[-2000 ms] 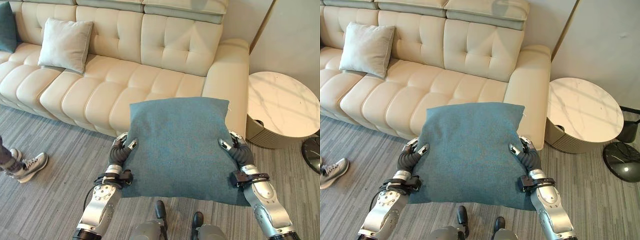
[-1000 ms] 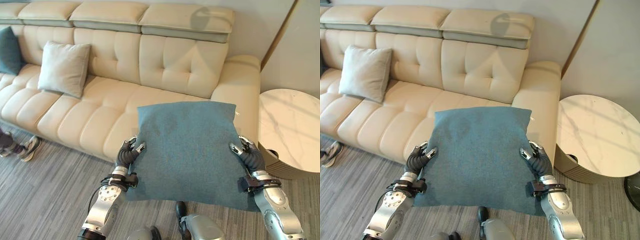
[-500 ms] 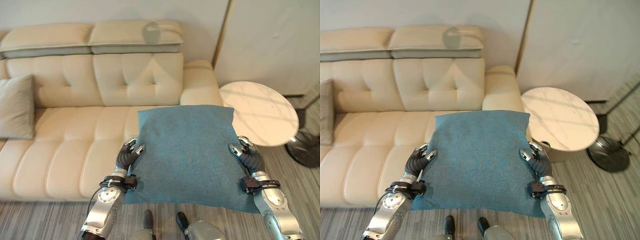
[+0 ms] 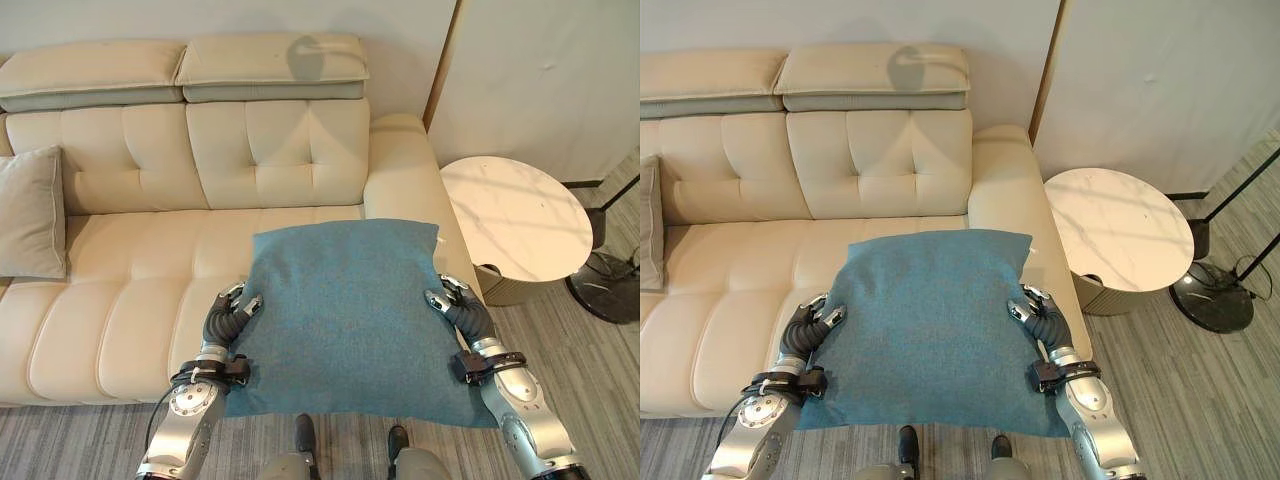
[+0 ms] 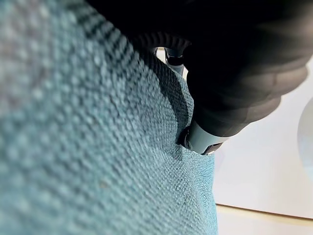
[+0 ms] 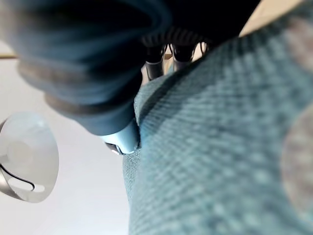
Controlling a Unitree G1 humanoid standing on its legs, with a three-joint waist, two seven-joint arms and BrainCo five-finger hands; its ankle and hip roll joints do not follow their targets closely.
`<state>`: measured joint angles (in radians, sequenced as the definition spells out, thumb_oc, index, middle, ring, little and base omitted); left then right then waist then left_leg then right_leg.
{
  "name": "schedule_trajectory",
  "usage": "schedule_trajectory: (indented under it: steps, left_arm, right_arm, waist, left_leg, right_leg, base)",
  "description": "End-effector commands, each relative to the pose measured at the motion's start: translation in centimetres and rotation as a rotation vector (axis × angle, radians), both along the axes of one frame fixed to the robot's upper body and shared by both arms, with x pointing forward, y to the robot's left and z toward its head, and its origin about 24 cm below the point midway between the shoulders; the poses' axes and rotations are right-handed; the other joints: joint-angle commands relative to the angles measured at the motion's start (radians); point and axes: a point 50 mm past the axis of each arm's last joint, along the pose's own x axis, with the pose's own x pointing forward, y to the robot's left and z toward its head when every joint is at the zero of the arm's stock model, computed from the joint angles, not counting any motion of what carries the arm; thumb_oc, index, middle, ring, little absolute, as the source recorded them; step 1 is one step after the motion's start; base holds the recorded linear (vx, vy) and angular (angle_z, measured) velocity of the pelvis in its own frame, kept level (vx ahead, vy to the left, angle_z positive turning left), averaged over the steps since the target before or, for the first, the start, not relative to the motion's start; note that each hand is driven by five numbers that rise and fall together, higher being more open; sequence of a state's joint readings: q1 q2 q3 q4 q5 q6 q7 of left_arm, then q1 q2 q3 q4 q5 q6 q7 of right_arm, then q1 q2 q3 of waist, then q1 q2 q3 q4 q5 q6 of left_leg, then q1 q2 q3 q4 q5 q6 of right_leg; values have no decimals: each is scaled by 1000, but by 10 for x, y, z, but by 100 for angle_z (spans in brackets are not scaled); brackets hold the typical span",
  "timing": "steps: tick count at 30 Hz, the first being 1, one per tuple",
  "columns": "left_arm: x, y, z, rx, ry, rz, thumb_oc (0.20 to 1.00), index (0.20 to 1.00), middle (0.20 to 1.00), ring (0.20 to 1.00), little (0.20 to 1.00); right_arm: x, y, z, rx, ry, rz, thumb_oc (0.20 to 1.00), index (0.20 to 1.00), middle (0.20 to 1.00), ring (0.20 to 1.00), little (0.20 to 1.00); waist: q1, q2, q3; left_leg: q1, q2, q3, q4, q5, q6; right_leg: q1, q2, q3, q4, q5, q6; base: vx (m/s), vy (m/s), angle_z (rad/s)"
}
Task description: Pick up all the scattered cushions and arrange them neatly on the sofa.
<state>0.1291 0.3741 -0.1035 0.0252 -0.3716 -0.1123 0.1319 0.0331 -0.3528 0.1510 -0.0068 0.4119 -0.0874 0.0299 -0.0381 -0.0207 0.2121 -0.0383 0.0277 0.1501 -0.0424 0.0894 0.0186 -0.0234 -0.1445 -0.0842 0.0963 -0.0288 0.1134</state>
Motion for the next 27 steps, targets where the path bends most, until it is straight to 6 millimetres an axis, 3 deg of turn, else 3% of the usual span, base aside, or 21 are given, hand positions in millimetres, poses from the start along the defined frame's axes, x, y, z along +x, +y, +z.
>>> schedule_trajectory:
  steps: [1,4,8,10,11,12,15,18,19,20,21,22,24,26,27]
  left_arm:
    - [26,1,60,62,-319,-5,200,200,200,200,200]
    - [36,1,74,79,-380,11,200,200,200,200,200]
    - [63,-3,105,105,-511,53,200,200,200,200,200]
    - [87,-2,138,140,-625,112,200,200,200,200,200]
    - [88,-2,139,140,-629,112,200,200,200,200,200]
    - [96,-2,152,153,-666,144,200,200,200,200,200]
    - [129,-4,212,224,-795,228,200,200,200,200,200]
    - [146,-3,269,261,-886,317,200,200,200,200,200]
    - [148,-6,296,287,-933,334,200,200,200,200,200]
    - [148,-5,311,290,-957,358,200,200,200,200,200]
    - [145,-9,343,308,-1016,386,200,200,200,200,200]
    - [145,-10,346,308,-1021,385,200,200,200,200,200]
    - [137,-6,381,335,-1071,434,200,200,200,200,200]
    - [134,-6,394,351,-1082,444,200,200,200,200,200]
    - [123,-5,424,355,-1129,483,200,200,200,200,200]
  right_arm:
    - [31,44,65,119,-326,116,200,200,200,200,200]
    - [40,53,80,142,-382,122,200,200,200,200,200]
    - [62,72,120,177,-518,98,200,200,200,200,200]
    - [80,83,163,180,-647,39,200,200,200,200,200]
    - [81,83,164,180,-650,39,200,200,200,200,200]
    - [86,88,182,182,-699,12,200,200,200,200,200]
    - [102,106,242,159,-839,-76,200,200,200,200,200]
    - [106,119,297,140,-956,-159,200,200,200,200,200]
    - [102,122,321,127,-1012,-187,200,200,200,200,200]
    - [99,128,336,100,-1053,-197,200,200,200,200,200]
    - [90,132,365,50,-1140,-244,200,200,200,200,200]
    - [89,131,367,52,-1146,-247,200,200,200,200,200]
    - [79,132,395,-5,-1225,-309,200,200,200,200,200]
    - [77,129,404,-26,-1243,-326,200,200,200,200,200]
    - [73,113,425,-52,-1275,-419,200,200,200,200,200]
  waist:
    - [39,-3,-37]
    - [47,8,-22]
    - [61,34,12]
    - [75,47,30]
    - [76,45,29]
    - [82,51,38]
    - [96,61,58]
    - [111,63,77]
    - [116,63,90]
    - [121,63,94]
    - [129,62,111]
    - [130,61,115]
    - [137,60,125]
    - [136,58,125]
    - [139,57,129]
  left_leg:
    - [4,-48,3,96,-195,-20]
    - [-38,-50,7,91,-186,-21]
    - [-156,-60,6,102,-160,-25]
    - [-239,-60,6,110,-143,-29]
    - [-246,-60,7,110,-139,-29]
    - [-263,-60,6,109,-135,-31]
    - [-323,-59,-3,96,-107,-42]
    - [-372,-62,-17,85,-87,-49]
    - [-393,-63,-22,85,-78,-52]
    - [-403,-61,-28,78,-72,-54]
    - [-430,-62,-40,70,-58,-57]
    - [-433,-62,-41,71,-58,-57]
    - [-459,-62,-52,56,-42,-61]
    - [-469,-63,-55,45,-34,-62]
    - [-492,-65,-64,27,-20,-67]
  right_leg:
    - [-65,-5,-27,2,-1,12]
    - [-100,-7,-23,-7,7,13]
    - [-207,-9,-4,-5,31,11]
    - [-287,-13,6,3,44,11]
    - [-294,-13,7,1,49,11]
    - [-309,-13,9,1,50,12]
    - [-369,-9,17,-4,68,20]
    - [-413,-5,24,-12,79,27]
    - [-431,-5,22,-12,82,29]
    - [-442,-4,23,-14,83,31]
    - [-469,-6,17,-16,88,35]
    - [-471,-6,16,-15,88,35]
    - [-498,-4,11,-19,92,41]
    - [-511,-3,10,-21,94,41]
    - [-533,-3,0,-24,96,47]
  base:
    - [0,0,0]
    - [-97,-4,-1]
    - [-165,28,7]
    - [-143,26,-2]
    - [-107,16,-4]
    - [-61,12,3]
    - [-72,8,4]
    - [-38,-11,0]
    - [-34,-29,3]
    - [-45,-43,5]
    - [-25,-31,8]
    - [-18,-33,12]
    - [-8,-27,13]
    - [-3,-38,9]
    - [-15,-78,15]
